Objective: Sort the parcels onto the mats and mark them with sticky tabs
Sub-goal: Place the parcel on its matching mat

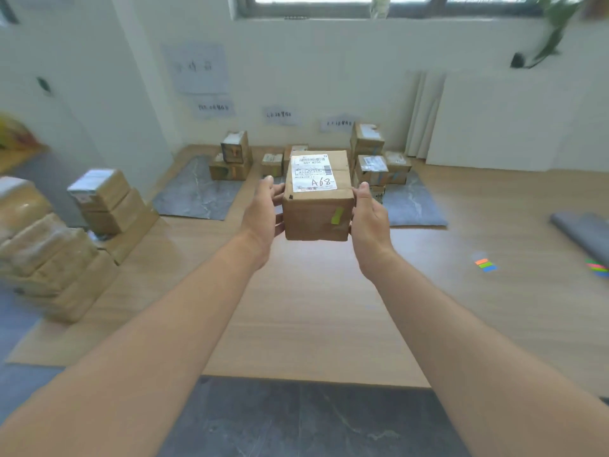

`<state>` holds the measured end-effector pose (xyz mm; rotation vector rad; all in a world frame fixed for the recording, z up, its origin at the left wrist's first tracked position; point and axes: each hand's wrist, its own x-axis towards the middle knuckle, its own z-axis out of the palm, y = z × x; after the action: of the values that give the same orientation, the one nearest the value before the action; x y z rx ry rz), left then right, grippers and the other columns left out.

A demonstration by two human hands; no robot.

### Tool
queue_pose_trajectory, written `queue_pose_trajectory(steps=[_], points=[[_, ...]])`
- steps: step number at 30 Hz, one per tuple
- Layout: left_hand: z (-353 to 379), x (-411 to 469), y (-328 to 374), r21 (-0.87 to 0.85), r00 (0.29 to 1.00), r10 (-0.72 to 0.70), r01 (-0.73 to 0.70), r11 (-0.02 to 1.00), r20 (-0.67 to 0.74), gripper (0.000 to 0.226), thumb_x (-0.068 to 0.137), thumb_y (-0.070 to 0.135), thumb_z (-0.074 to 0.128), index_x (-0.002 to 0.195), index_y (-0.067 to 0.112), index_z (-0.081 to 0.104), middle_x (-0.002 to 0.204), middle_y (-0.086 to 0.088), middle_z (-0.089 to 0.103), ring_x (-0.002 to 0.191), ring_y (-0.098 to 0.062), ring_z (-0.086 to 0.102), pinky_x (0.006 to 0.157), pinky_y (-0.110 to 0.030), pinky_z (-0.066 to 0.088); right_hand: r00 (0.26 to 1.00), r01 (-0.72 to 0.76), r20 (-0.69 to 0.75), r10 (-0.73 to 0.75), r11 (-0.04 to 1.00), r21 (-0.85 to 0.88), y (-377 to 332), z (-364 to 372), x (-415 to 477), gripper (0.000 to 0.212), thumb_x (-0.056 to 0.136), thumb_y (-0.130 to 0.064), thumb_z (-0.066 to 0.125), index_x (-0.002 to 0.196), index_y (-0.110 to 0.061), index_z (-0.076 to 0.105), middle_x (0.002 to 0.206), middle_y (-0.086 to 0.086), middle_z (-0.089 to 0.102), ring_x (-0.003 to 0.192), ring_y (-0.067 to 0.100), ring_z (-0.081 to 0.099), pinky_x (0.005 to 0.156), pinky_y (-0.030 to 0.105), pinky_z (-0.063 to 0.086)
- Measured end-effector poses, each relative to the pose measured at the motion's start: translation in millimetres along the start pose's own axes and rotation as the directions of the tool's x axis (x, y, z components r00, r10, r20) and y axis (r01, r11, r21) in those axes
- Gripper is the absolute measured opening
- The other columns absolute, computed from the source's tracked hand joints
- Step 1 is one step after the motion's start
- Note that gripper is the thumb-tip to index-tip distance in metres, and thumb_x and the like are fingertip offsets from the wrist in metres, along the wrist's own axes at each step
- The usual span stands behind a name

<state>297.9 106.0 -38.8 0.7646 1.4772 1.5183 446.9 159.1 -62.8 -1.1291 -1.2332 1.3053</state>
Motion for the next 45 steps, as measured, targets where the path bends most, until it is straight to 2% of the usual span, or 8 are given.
queue_pose_trajectory(steps=[5, 10, 16, 23, 33, 37, 40, 45], points=[[7, -24, 74, 0.026, 0.998, 0.042, -0.043, 0.999, 0.043, 0.056, 0.103, 0.052, 0.024, 0.121, 0.021, 0.068, 0.111, 0.002, 0.071, 0.103, -0.024, 0.065, 0.094, -0.038, 0.053, 0.998, 0.065, -0.02, -0.065, 0.998, -0.018, -70, 1, -12, 0.048, 0.11, -0.048, 0.033, 0.092, -0.029, 0.074, 0.09, -0.01, 0.078, 0.088, 0.011, 0.073, 0.075, 0.024, 0.054], [14, -47, 117, 0.025, 0.997, 0.053, -0.055, 0.998, 0.058, 0.059, 0.102, 0.052, 0.027, 0.113, 0.015, 0.071, 0.092, -0.002, 0.07, 0.09, -0.025, 0.062, 0.099, -0.041, 0.051, 0.995, 0.091, -0.036, -0.092, 0.996, -0.023, -115, -6, -27, 0.044, 0.109, -0.05, 0.032, 0.089, -0.034, 0.068, 0.091, -0.01, 0.072, 0.087, 0.013, 0.067, 0.083, 0.032, 0.053], [22, -55, 126, 0.013, 0.997, 0.057, -0.058, 0.998, 0.048, 0.054, 0.103, 0.053, 0.027, 0.1, 0.019, 0.069, 0.08, 0.001, 0.067, 0.082, -0.024, 0.062, 0.082, -0.035, 0.052, 0.993, 0.105, -0.04, -0.108, 0.992, -0.071, -131, -15, -32, 0.049, 0.109, -0.05, 0.032, 0.089, -0.028, 0.071, 0.087, -0.008, 0.074, 0.088, 0.016, 0.069, 0.092, 0.037, 0.056], [26, -48, 124, 0.01, 0.999, 0.045, -0.045, 0.999, 0.028, 0.056, 0.103, 0.054, 0.025, 0.112, 0.017, 0.067, 0.09, -0.002, 0.067, 0.084, -0.023, 0.062, 0.091, -0.038, 0.052, 0.997, 0.082, 0.005, -0.082, 0.994, -0.077, -129, -16, -19, 0.05, 0.109, -0.05, 0.032, 0.09, -0.021, 0.068, 0.092, 0.002, 0.072, 0.088, 0.02, 0.067, 0.093, 0.04, 0.054], [17, -5, 114, 0.026, 1.0, -0.019, 0.019, 0.999, -0.001, 0.063, 0.102, 0.06, 0.027, 0.128, 0.016, 0.063, 0.111, -0.003, 0.068, 0.1, -0.024, 0.065, 0.094, -0.039, 0.052, 0.998, 0.034, 0.051, -0.029, 0.995, -0.097, -108, 5, 28, 0.045, 0.11, -0.049, 0.03, 0.089, -0.029, 0.064, 0.098, -0.006, 0.071, 0.096, 0.016, 0.066, 0.089, 0.036, 0.052], [-6, 27, 104, 0.024, 0.999, -0.038, 0.039, 0.999, -0.028, 0.057, 0.103, 0.057, 0.028, 0.128, 0.018, 0.062, 0.117, -0.002, 0.066, 0.101, -0.023, 0.064, 0.089, -0.036, 0.053, 0.998, -0.004, 0.064, 0.011, 0.994, -0.108, -87, 34, 51, 0.042, 0.109, -0.052, 0.031, 0.092, -0.028, 0.06, 0.094, -0.016, 0.068, 0.092, 0.01, 0.063, 0.098, 0.038, 0.05], [-30, 61, 99, 0.027, 0.997, -0.07, 0.071, 0.997, -0.034, 0.052, 0.103, 0.056, 0.031, 0.122, 0.019, 0.063, 0.117, -0.003, 0.066, 0.101, -0.024, 0.065, 0.087, -0.035, 0.053, 0.996, -0.046, 0.074, 0.054, 0.994, -0.102, -72, 67, 69, 0.047, 0.11, -0.048, 0.03, 0.097, -0.025, 0.069, 0.097, -0.009, 0.075, 0.098, 0.015, 0.069, 0.083, 0.031, 0.052], [-74, 139, 88, 0.062, 0.993, -0.117, 0.115, 0.992, 0.033, 0.048, 0.104, 0.054, 0.031, 0.122, 0.021, 0.061, 0.113, 0.002, 0.065, 0.106, -0.024, 0.063, 0.092, -0.035, 0.052, 0.996, -0.084, -0.008, 0.083, 0.991, -0.108, -40, 127, 108, 0.046, 0.111, -0.044, 0.03, 0.104, -0.023, 0.07, 0.102, -0.005, 0.075, 0.089, 0.006, 0.067, 0.064, 0.017, 0.047]])
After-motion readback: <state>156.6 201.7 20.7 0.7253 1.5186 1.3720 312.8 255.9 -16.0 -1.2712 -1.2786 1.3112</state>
